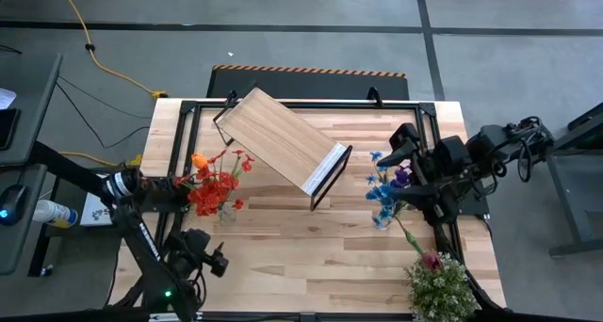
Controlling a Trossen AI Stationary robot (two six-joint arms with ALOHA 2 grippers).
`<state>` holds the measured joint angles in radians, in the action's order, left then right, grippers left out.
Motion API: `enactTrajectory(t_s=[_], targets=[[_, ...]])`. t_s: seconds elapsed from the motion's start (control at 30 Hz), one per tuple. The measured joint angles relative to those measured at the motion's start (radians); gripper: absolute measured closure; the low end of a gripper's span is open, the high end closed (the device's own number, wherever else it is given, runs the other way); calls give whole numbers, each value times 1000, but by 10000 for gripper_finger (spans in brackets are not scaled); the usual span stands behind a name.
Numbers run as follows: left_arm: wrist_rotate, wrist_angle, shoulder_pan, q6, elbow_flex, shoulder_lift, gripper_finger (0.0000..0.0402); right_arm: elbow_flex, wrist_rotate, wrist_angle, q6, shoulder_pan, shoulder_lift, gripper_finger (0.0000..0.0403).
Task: Pick and place flowers into a vace then onto a shelf
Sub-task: Put the left transparent vase on the shelf
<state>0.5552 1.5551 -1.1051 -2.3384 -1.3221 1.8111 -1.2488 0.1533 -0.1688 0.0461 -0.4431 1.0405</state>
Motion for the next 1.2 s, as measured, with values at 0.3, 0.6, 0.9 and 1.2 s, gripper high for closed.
enactTrajectory(t_s=[0.3,0.6,0.9,1.2], targets=[[56,-1,31,-91,76,1,44,0,0,6,4,0,-4,142],[65,-7,31,-111,151,1,44,0,0,8,5,0,-4,142],[126,-8,32,-119,183,1,44,0,49,8,3,0,-4,142],[151,-8,33,-120,215,1,44,0,84,7,-2,0,-4,142]])
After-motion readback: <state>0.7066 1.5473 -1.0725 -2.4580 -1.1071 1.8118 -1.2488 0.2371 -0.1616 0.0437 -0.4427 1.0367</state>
